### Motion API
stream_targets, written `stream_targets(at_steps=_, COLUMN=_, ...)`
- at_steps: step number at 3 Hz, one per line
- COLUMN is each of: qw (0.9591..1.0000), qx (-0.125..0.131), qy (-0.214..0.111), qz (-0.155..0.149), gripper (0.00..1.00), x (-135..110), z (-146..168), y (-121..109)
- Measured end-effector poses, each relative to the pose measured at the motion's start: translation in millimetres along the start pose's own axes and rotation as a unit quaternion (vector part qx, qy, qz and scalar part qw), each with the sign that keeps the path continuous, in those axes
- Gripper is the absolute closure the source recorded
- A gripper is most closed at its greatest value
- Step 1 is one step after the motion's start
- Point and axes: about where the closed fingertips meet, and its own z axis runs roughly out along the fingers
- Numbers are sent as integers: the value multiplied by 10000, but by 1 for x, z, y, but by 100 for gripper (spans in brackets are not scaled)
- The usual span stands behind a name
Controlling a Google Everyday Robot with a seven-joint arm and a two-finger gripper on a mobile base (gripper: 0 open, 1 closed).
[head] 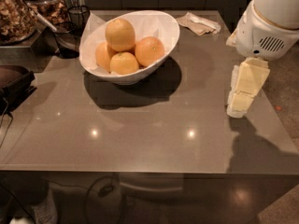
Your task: Pick orange from white bowl
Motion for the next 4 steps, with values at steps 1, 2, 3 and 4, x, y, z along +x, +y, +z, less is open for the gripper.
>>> stream_targets(at_steps=1, qw=9977, qx=228, qy=-428, qz=481, gripper=0, x=-9, z=0, y=-14)
stream_targets(at_steps=2, qw=9886, qx=289, qy=-952, qz=1128, gripper=0, x=-33, z=-1, y=-47)
stream_targets(at_steps=3, qw=9829, qx=252, qy=-1115, qz=1444, gripper=0, x=-58, z=-2, y=-77)
stream_targets(at_steps=4, qw=9824, qx=288, qy=-1158, qz=1438, gripper=0, x=-61, z=-5, y=-79)
